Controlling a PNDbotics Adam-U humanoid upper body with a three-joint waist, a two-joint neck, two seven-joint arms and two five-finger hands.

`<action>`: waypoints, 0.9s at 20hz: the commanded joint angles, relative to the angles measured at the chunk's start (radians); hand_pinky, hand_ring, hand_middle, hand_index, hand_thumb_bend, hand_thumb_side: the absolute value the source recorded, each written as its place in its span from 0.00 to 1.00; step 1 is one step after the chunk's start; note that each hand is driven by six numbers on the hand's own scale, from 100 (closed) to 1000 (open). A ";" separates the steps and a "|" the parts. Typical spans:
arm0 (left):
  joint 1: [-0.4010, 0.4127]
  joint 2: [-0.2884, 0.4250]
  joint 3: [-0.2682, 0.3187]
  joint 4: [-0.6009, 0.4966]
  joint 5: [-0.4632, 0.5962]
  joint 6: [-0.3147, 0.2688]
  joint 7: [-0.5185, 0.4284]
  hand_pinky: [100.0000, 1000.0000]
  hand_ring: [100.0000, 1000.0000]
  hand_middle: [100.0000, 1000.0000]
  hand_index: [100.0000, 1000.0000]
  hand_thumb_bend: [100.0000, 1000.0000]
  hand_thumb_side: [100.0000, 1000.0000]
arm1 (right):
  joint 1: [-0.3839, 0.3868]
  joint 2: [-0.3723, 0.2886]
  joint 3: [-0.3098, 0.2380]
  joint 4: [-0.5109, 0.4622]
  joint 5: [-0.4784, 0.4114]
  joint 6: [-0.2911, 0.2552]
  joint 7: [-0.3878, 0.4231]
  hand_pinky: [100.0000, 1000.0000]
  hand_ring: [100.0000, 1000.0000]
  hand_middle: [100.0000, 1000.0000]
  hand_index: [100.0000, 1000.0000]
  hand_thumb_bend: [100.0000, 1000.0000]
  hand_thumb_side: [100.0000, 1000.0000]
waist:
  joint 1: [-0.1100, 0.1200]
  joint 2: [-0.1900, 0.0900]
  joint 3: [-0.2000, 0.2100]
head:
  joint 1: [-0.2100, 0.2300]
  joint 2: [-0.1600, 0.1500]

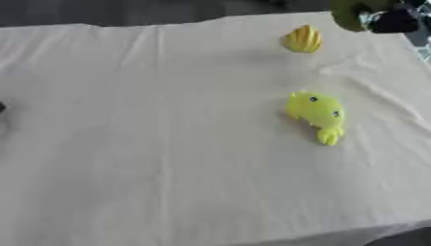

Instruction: Pick up the objects with one hand, pass them to the other hand, and then place them into the box on the other side of the table.

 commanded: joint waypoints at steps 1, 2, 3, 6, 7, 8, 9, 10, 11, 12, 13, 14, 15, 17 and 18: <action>-0.040 0.076 -0.010 -0.043 0.010 0.011 -0.011 0.89 0.87 0.86 0.79 0.00 0.75 | -0.014 0.028 0.018 -0.088 0.011 0.026 -0.008 0.73 0.63 0.44 0.49 0.00 0.00 | 0.001 -0.033 0.000 | 0.004 -0.021; -0.050 0.088 -0.015 -0.050 0.009 0.016 -0.013 0.89 0.87 0.86 0.79 0.00 0.74 | -0.016 0.045 0.026 -0.099 0.016 0.032 -0.008 0.73 0.63 0.44 0.49 0.00 0.00 | 0.002 -0.036 0.000 | 0.004 -0.025; -0.060 0.100 -0.020 -0.058 0.009 0.021 -0.015 0.89 0.87 0.86 0.79 0.00 0.74 | -0.018 0.061 0.034 -0.108 0.021 0.036 -0.008 0.72 0.63 0.44 0.49 0.00 0.00 | 0.003 -0.037 0.000 | 0.005 -0.028; -0.086 0.134 -0.038 -0.078 0.009 0.036 -0.028 0.89 0.87 0.86 0.79 0.00 0.73 | -0.024 0.110 0.053 -0.125 0.030 0.045 -0.013 0.72 0.63 0.44 0.49 0.00 0.00 | 0.006 -0.043 0.000 | 0.010 -0.033; -0.095 0.146 -0.045 -0.084 0.008 0.040 -0.034 0.89 0.87 0.86 0.79 0.00 0.73 | -0.027 0.126 0.060 -0.129 0.035 0.047 -0.017 0.72 0.63 0.44 0.49 0.00 0.00 | 0.008 -0.044 0.000 | 0.012 -0.033; -0.105 0.160 -0.053 -0.090 0.006 0.045 -0.040 0.89 0.87 0.86 0.79 0.00 0.72 | -0.031 0.144 0.068 -0.131 0.042 0.048 -0.019 0.72 0.63 0.44 0.49 0.00 0.00 | 0.010 -0.046 0.000 | 0.012 -0.033; -0.117 0.175 -0.063 -0.096 0.003 0.052 -0.048 0.89 0.87 0.86 0.79 0.00 0.72 | -0.035 0.161 0.078 -0.133 0.052 0.049 -0.019 0.72 0.63 0.44 0.49 0.00 0.00 | 0.011 -0.048 0.001 | 0.011 -0.031; -0.128 0.191 -0.073 -0.101 -0.001 0.060 -0.057 0.89 0.87 0.86 0.79 0.00 0.72 | -0.041 0.178 0.087 -0.134 0.063 0.050 -0.018 0.72 0.63 0.44 0.49 0.00 0.00 | 0.013 -0.049 0.001 | 0.009 -0.028; -0.141 0.207 -0.084 -0.106 -0.006 0.069 -0.069 0.89 0.87 0.86 0.79 0.00 0.72 | -0.046 0.197 0.097 -0.133 0.073 0.050 -0.015 0.72 0.63 0.44 0.49 0.00 0.00 | 0.015 -0.051 0.002 | 0.008 -0.025; -0.153 0.221 -0.094 -0.110 -0.012 0.077 -0.080 0.89 0.87 0.86 0.79 0.00 0.72 | -0.051 0.215 0.106 -0.132 0.082 0.051 -0.013 0.72 0.63 0.44 0.49 0.00 0.00 | 0.016 -0.053 0.003 | 0.007 -0.022; -0.164 0.233 -0.103 -0.113 -0.018 0.085 -0.091 0.89 0.87 0.86 0.79 0.00 0.72 | -0.057 0.232 0.114 -0.129 0.089 0.052 -0.011 0.71 0.63 0.44 0.49 0.00 0.00 | 0.018 -0.055 0.004 | 0.007 -0.021; -0.175 0.243 -0.113 -0.114 -0.023 0.093 -0.101 0.89 0.88 0.86 0.79 0.00 0.72 | -0.061 0.249 0.123 -0.127 0.096 0.051 -0.009 0.71 0.63 0.44 0.49 0.00 0.00 | 0.020 -0.056 0.004 | 0.006 -0.018; -0.185 0.252 -0.123 -0.115 -0.028 0.101 -0.111 0.89 0.88 0.86 0.79 0.00 0.72 | -0.066 0.264 0.131 -0.126 0.101 0.050 -0.007 0.71 0.63 0.44 0.49 0.00 0.00 | 0.021 -0.057 0.005 | 0.005 -0.016; -0.206 0.269 -0.143 -0.117 -0.037 0.118 -0.132 0.89 0.88 0.86 0.80 0.00 0.72 | -0.076 0.294 0.148 -0.122 0.113 0.046 -0.002 0.71 0.63 0.44 0.49 0.00 0.00 | 0.023 -0.059 0.006 | 0.004 -0.012; -0.216 0.277 -0.154 -0.118 -0.043 0.128 -0.144 0.89 0.88 0.86 0.80 0.00 0.73 | -0.081 0.308 0.158 -0.118 0.120 0.044 0.001 0.71 0.63 0.44 0.49 0.00 0.00 | 0.024 -0.059 0.007 | 0.002 -0.011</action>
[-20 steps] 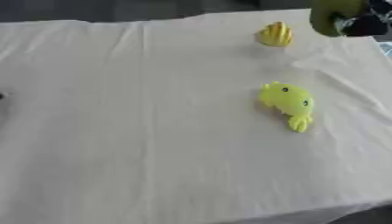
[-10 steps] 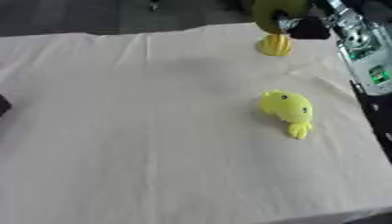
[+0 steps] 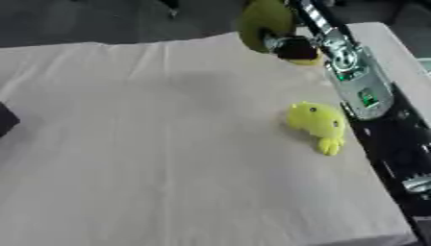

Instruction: Pick up the objects with one hand, pass them to the other hand, and then place them into the box on the other side of the table.

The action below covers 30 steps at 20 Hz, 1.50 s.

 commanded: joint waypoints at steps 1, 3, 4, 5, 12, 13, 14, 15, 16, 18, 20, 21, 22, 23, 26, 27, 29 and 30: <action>-0.042 0.063 -0.026 -0.018 -0.021 0.030 -0.039 0.89 0.88 0.86 0.80 0.00 0.74 | -0.034 0.027 0.022 -0.008 0.026 -0.008 0.011 0.71 0.63 0.44 0.49 0.00 0.00 | 0.003 -0.030 0.003 | -0.007 0.004; -0.066 0.077 -0.050 -0.021 -0.040 0.058 -0.075 0.88 0.88 0.87 0.81 0.00 0.75 | -0.048 0.053 0.046 0.002 0.054 -0.018 0.020 0.72 0.63 0.44 0.49 0.00 0.00 | 0.006 -0.031 0.005 | -0.010 0.009; -0.081 0.080 -0.062 -0.023 -0.052 0.074 -0.099 0.88 0.88 0.87 0.81 0.00 0.76 | -0.056 0.065 0.059 0.010 0.069 -0.023 0.025 0.72 0.63 0.44 0.49 0.00 0.00 | 0.007 -0.031 0.007 | -0.014 0.013; -0.097 0.081 -0.075 -0.024 -0.064 0.089 -0.125 0.88 0.88 0.87 0.82 0.00 0.76 | -0.063 0.078 0.070 0.020 0.084 -0.029 0.029 0.72 0.63 0.44 0.49 0.00 0.00 | 0.009 -0.032 0.009 | -0.017 0.016; -0.222 0.049 -0.184 -0.011 -0.196 0.164 -0.326 0.88 0.89 0.87 0.86 0.00 0.73 | -0.113 0.179 0.134 0.077 0.176 -0.074 0.010 0.72 0.63 0.45 0.49 0.00 0.00 | 0.018 -0.036 0.021 | -0.033 0.026; -0.237 0.040 -0.198 -0.007 -0.216 0.170 -0.344 0.88 0.89 0.87 0.86 0.00 0.73 | -0.118 0.193 0.141 0.084 0.188 -0.079 0.005 0.72 0.63 0.45 0.49 0.00 0.00 | 0.019 -0.037 0.023 | -0.035 0.026; -0.252 0.029 -0.212 -0.002 -0.234 0.175 -0.359 0.88 0.89 0.87 0.86 0.00 0.71 | -0.121 0.207 0.147 0.093 0.199 -0.083 0.000 0.72 0.63 0.45 0.49 0.00 0.00 | 0.020 -0.037 0.026 | -0.037 0.025; -0.268 0.018 -0.226 0.001 -0.252 0.180 -0.370 0.88 0.89 0.87 0.86 0.00 0.70 | -0.126 0.220 0.151 0.102 0.210 -0.087 -0.006 0.72 0.64 0.45 0.49 0.00 0.00 | 0.022 -0.037 0.029 | -0.038 0.025; -0.283 0.008 -0.241 0.005 -0.270 0.184 -0.379 0.88 0.89 0.87 0.86 0.00 0.69 | -0.129 0.233 0.155 0.111 0.221 -0.090 -0.013 0.72 0.63 0.45 0.49 0.00 0.00 | 0.023 -0.037 0.031 | -0.040 0.025; -0.309 -0.010 -0.271 0.014 -0.304 0.193 -0.393 0.89 0.90 0.88 0.86 0.00 0.66 | -0.136 0.255 0.164 0.128 0.240 -0.093 -0.030 0.72 0.64 0.45 0.49 0.00 0.00 | 0.026 -0.037 0.036 | -0.043 0.024; -0.332 -0.026 -0.299 0.025 -0.336 0.201 -0.401 0.89 0.90 0.88 0.87 0.00 0.63 | -0.140 0.273 0.175 0.143 0.260 -0.101 -0.050 0.72 0.64 0.45 0.49 0.00 0.00 | 0.028 -0.037 0.041 | -0.046 0.024; -0.342 -0.034 -0.310 0.030 -0.349 0.203 -0.406 0.89 0.90 0.89 0.87 0.00 0.61 | -0.141 0.282 0.180 0.149 0.269 -0.106 -0.062 0.72 0.64 0.45 0.49 0.00 0.00 | 0.029 -0.037 0.043 | -0.047 0.025; -0.353 -0.043 -0.321 0.034 -0.364 0.204 -0.411 0.90 0.91 0.89 0.87 0.00 0.59 | -0.143 0.291 0.185 0.152 0.276 -0.112 -0.075 0.72 0.64 0.45 0.49 0.00 0.00 | 0.030 -0.036 0.046 | -0.047 0.025; -0.363 -0.054 -0.331 0.039 -0.379 0.203 -0.416 0.90 0.91 0.89 0.87 0.00 0.57 | -0.145 0.301 0.190 0.156 0.282 -0.119 -0.088 0.72 0.64 0.45 0.49 0.00 0.00 | 0.031 -0.036 0.048 | -0.045 0.024; -0.379 -0.081 -0.355 0.064 -0.427 0.195 -0.436 0.90 0.91 0.89 0.87 0.00 0.51 | -0.151 0.324 0.204 0.167 0.289 -0.136 -0.115 0.71 0.64 0.45 0.49 0.00 0.00 | 0.031 -0.034 0.050 | -0.037 0.024; -0.382 -0.088 -0.362 0.075 -0.442 0.190 -0.446 0.90 0.91 0.89 0.87 0.00 0.49 | -0.153 0.330 0.208 0.170 0.287 -0.139 -0.123 0.71 0.64 0.45 0.49 0.00 0.00 | 0.030 -0.034 0.050 | -0.033 0.024; -0.385 -0.102 -0.370 0.095 -0.468 0.175 -0.467 0.90 0.92 0.89 0.87 0.01 0.45 | -0.157 0.339 0.215 0.174 0.286 -0.146 -0.139 0.71 0.64 0.45 0.49 0.00 0.00 | 0.030 -0.032 0.050 | -0.025 0.025; -0.386 -0.108 -0.373 0.104 -0.480 0.167 -0.475 0.90 0.92 0.89 0.87 0.03 0.43 | -0.158 0.343 0.218 0.175 0.284 -0.151 -0.145 0.71 0.64 0.45 0.49 0.00 0.00 | 0.030 -0.031 0.050 | -0.023 0.025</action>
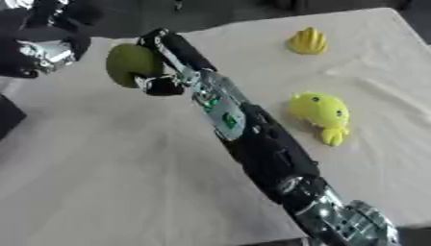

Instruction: Pick up the objects with one hand, pass them to the other hand, and then place them into the box on the other side of the table.

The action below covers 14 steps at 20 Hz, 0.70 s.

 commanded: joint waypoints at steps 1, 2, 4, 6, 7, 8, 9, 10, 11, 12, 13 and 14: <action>-0.026 -0.004 -0.001 0.023 -0.041 -0.023 -0.028 0.90 0.92 0.89 0.87 0.04 0.42 | -0.028 0.013 0.007 -0.008 -0.003 -0.014 -0.024 0.71 0.64 0.45 0.49 0.00 0.00 | 0.000 -0.026 0.002 | 0.011 0.000; -0.027 -0.009 -0.005 0.031 -0.052 -0.030 -0.037 0.90 0.92 0.89 0.87 0.07 0.41 | -0.030 0.016 0.009 -0.007 -0.008 -0.018 -0.028 0.71 0.64 0.45 0.49 0.00 0.00 | 0.000 -0.025 0.001 | 0.012 0.000; -0.028 -0.015 -0.013 0.044 -0.075 -0.048 -0.059 0.90 0.92 0.89 0.88 0.14 0.37 | -0.032 0.021 0.012 -0.002 -0.016 -0.023 -0.033 0.71 0.64 0.45 0.49 0.00 0.00 | 0.001 -0.024 0.001 | 0.015 0.001; -0.028 -0.020 -0.016 0.056 -0.110 -0.062 -0.073 0.91 0.92 0.89 0.89 0.21 0.34 | -0.033 0.024 0.016 0.003 -0.022 -0.030 -0.030 0.71 0.63 0.45 0.49 0.00 0.00 | 0.001 -0.023 0.001 | 0.017 0.001; -0.029 -0.023 -0.016 0.063 -0.134 -0.067 -0.072 0.90 0.92 0.89 0.90 0.28 0.29 | -0.033 0.025 0.019 0.005 -0.024 -0.036 -0.026 0.71 0.63 0.45 0.49 0.00 0.00 | 0.001 -0.022 0.001 | 0.018 0.000; -0.029 -0.026 -0.016 0.070 -0.166 -0.069 -0.063 0.90 0.92 0.88 0.90 0.33 0.26 | -0.033 0.026 0.021 0.006 -0.028 -0.044 -0.020 0.71 0.63 0.45 0.49 0.00 0.00 | 0.001 -0.022 0.001 | 0.018 -0.001; -0.030 -0.028 -0.015 0.076 -0.205 -0.067 -0.048 0.89 0.91 0.88 0.90 0.37 0.22 | -0.033 0.026 0.024 0.006 -0.030 -0.053 -0.015 0.72 0.63 0.45 0.49 0.00 0.00 | 0.000 -0.022 0.000 | 0.020 -0.002; -0.030 -0.031 -0.014 0.080 -0.245 -0.063 -0.026 0.89 0.91 0.88 0.90 0.41 0.19 | -0.032 0.026 0.027 0.005 -0.031 -0.061 -0.010 0.72 0.63 0.45 0.49 0.00 0.00 | 0.000 -0.022 0.000 | 0.021 -0.003; -0.029 -0.034 -0.012 0.081 -0.281 -0.059 -0.001 0.89 0.91 0.87 0.90 0.45 0.17 | -0.031 0.026 0.029 0.006 -0.032 -0.068 -0.005 0.72 0.63 0.45 0.49 0.00 0.00 | 0.000 -0.022 0.000 | 0.023 -0.003; -0.027 -0.035 -0.010 0.081 -0.313 -0.053 0.026 0.89 0.91 0.87 0.89 0.50 0.14 | -0.030 0.025 0.031 0.006 -0.034 -0.073 -0.002 0.72 0.63 0.45 0.49 0.00 0.00 | 0.000 -0.022 -0.001 | 0.024 -0.003; -0.025 -0.035 -0.009 0.080 -0.340 -0.048 0.053 0.89 0.91 0.87 0.89 0.53 0.12 | -0.030 0.025 0.032 0.005 -0.036 -0.076 0.001 0.72 0.63 0.45 0.49 0.00 0.00 | -0.001 -0.021 -0.001 | 0.024 -0.004; -0.024 -0.035 -0.008 0.078 -0.364 -0.045 0.078 0.89 0.91 0.87 0.89 0.55 0.09 | -0.029 0.024 0.033 0.004 -0.038 -0.079 0.004 0.71 0.63 0.45 0.49 0.00 0.00 | -0.001 -0.021 -0.001 | 0.026 -0.005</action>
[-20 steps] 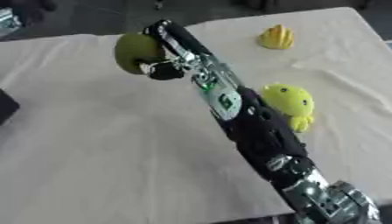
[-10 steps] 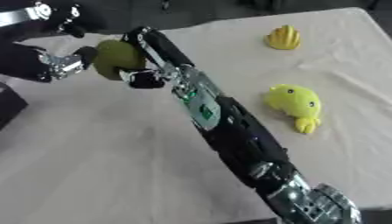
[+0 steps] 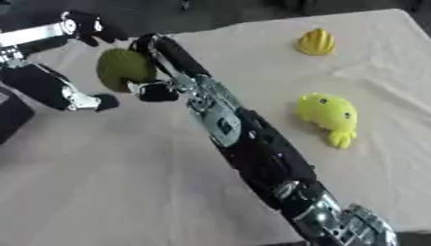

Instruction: Pick up the objects with one hand, pass them to the other hand, and then place them into the box on the other side of the table.

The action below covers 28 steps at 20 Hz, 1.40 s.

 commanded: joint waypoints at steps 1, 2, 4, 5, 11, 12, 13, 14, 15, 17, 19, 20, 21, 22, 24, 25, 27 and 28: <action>-0.016 0.009 0.015 -0.009 -0.082 0.009 0.074 0.89 0.91 0.86 0.89 0.57 0.08 | -0.022 0.001 0.002 -0.016 -0.013 -0.015 0.007 0.71 0.63 0.45 0.49 0.00 0.00 | 0.001 -0.021 -0.001 | 0.006 -0.006; -0.015 0.008 0.015 -0.010 -0.098 0.011 0.092 0.89 0.91 0.86 0.88 0.58 0.07 | -0.022 0.001 0.002 -0.018 -0.016 -0.016 0.008 0.71 0.64 0.45 0.49 0.00 0.00 | 0.000 -0.021 -0.001 | 0.007 -0.006; -0.013 0.006 0.016 -0.011 -0.119 0.013 0.124 0.89 0.91 0.86 0.88 0.58 0.04 | -0.021 0.000 0.004 -0.021 -0.022 -0.020 0.013 0.71 0.64 0.44 0.49 0.00 0.00 | 0.000 -0.020 -0.001 | 0.009 -0.006; -0.011 0.005 0.016 -0.012 -0.124 0.014 0.137 0.89 0.91 0.85 0.88 0.56 0.02 | -0.020 -0.001 0.005 -0.023 -0.024 -0.023 0.016 0.71 0.64 0.44 0.49 0.00 0.00 | -0.001 -0.020 -0.002 | 0.010 -0.006; -0.003 -0.001 -0.003 0.011 -0.121 0.012 0.131 0.89 0.91 0.86 0.85 0.54 0.03 | -0.021 0.000 0.010 -0.030 -0.038 -0.048 0.019 0.72 0.64 0.44 0.49 0.00 0.00 | -0.003 -0.019 -0.004 | 0.015 -0.002; -0.002 -0.002 -0.006 0.016 -0.124 0.008 0.121 0.89 0.91 0.86 0.85 0.54 0.03 | -0.022 0.000 0.010 -0.029 -0.039 -0.051 0.017 0.72 0.64 0.44 0.49 0.00 0.00 | -0.003 -0.019 -0.004 | 0.015 -0.002; -0.001 -0.003 -0.008 0.021 -0.128 0.005 0.110 0.89 0.91 0.86 0.85 0.54 0.03 | -0.022 0.001 0.011 -0.028 -0.039 -0.053 0.015 0.72 0.64 0.44 0.49 0.00 0.00 | -0.003 -0.019 -0.005 | 0.016 -0.002; 0.000 -0.005 -0.009 0.027 -0.133 0.001 0.100 0.89 0.91 0.85 0.85 0.54 0.02 | -0.023 0.001 0.011 -0.027 -0.040 -0.055 0.013 0.72 0.64 0.44 0.49 0.00 0.00 | -0.004 -0.019 -0.005 | 0.016 -0.001; 0.001 -0.006 -0.009 0.033 -0.137 -0.001 0.092 0.89 0.91 0.86 0.85 0.54 0.03 | -0.023 0.002 0.011 -0.027 -0.041 -0.058 0.011 0.72 0.64 0.44 0.49 0.00 0.00 | -0.004 -0.019 -0.005 | 0.017 0.000; 0.004 -0.008 -0.011 0.047 -0.149 -0.008 0.075 0.89 0.91 0.86 0.85 0.55 0.02 | -0.024 0.002 0.011 -0.027 -0.045 -0.063 0.005 0.72 0.63 0.44 0.49 0.00 0.00 | -0.004 -0.019 -0.006 | 0.019 0.001; 0.008 -0.010 -0.010 0.062 -0.164 -0.014 0.069 0.89 0.91 0.86 0.85 0.55 0.02 | -0.025 0.003 0.013 -0.028 -0.050 -0.071 0.003 0.72 0.63 0.44 0.49 0.00 0.00 | -0.004 -0.018 -0.007 | 0.019 0.000; 0.009 -0.012 -0.009 0.070 -0.170 -0.016 0.070 0.89 0.91 0.86 0.86 0.54 0.01 | -0.025 0.003 0.013 -0.027 -0.052 -0.075 0.001 0.72 0.63 0.44 0.48 0.00 0.00 | -0.004 -0.018 -0.007 | 0.019 -0.001; 0.010 -0.015 -0.008 0.079 -0.176 -0.018 0.072 0.89 0.91 0.86 0.86 0.54 0.01 | -0.025 0.003 0.013 -0.028 -0.055 -0.080 -0.001 0.72 0.63 0.44 0.48 0.00 0.00 | -0.004 -0.018 -0.007 | 0.020 -0.001; 0.010 -0.018 -0.007 0.088 -0.181 -0.021 0.075 0.89 0.91 0.85 0.86 0.53 0.00 | -0.025 0.003 0.013 -0.028 -0.057 -0.087 -0.003 0.72 0.63 0.44 0.48 0.00 0.00 | -0.005 -0.018 -0.008 | 0.020 -0.001; 0.012 -0.024 -0.005 0.103 -0.193 -0.026 0.086 0.88 0.91 0.85 0.87 0.52 0.00 | -0.025 0.003 0.013 -0.029 -0.063 -0.103 -0.007 0.72 0.63 0.44 0.48 0.00 0.00 | -0.006 -0.018 -0.010 | 0.022 -0.003; 0.013 -0.026 -0.004 0.110 -0.198 -0.028 0.090 0.88 0.91 0.85 0.87 0.52 0.00 | -0.025 0.002 0.013 -0.029 -0.066 -0.111 -0.009 0.72 0.63 0.44 0.48 0.00 0.00 | -0.006 -0.018 -0.010 | 0.024 -0.003; 0.016 -0.030 -0.003 0.122 -0.202 -0.030 0.098 0.88 0.91 0.84 0.86 0.46 0.00 | -0.025 0.002 0.014 -0.027 -0.069 -0.123 -0.011 0.72 0.63 0.44 0.48 0.00 0.00 | -0.006 -0.018 -0.011 | 0.026 -0.004; 0.016 -0.032 -0.002 0.126 -0.199 -0.028 0.104 0.87 0.90 0.84 0.85 0.42 0.00 | -0.025 0.003 0.013 -0.025 -0.071 -0.126 -0.011 0.71 0.63 0.44 0.48 0.00 0.00 | -0.006 -0.017 -0.011 | 0.026 -0.005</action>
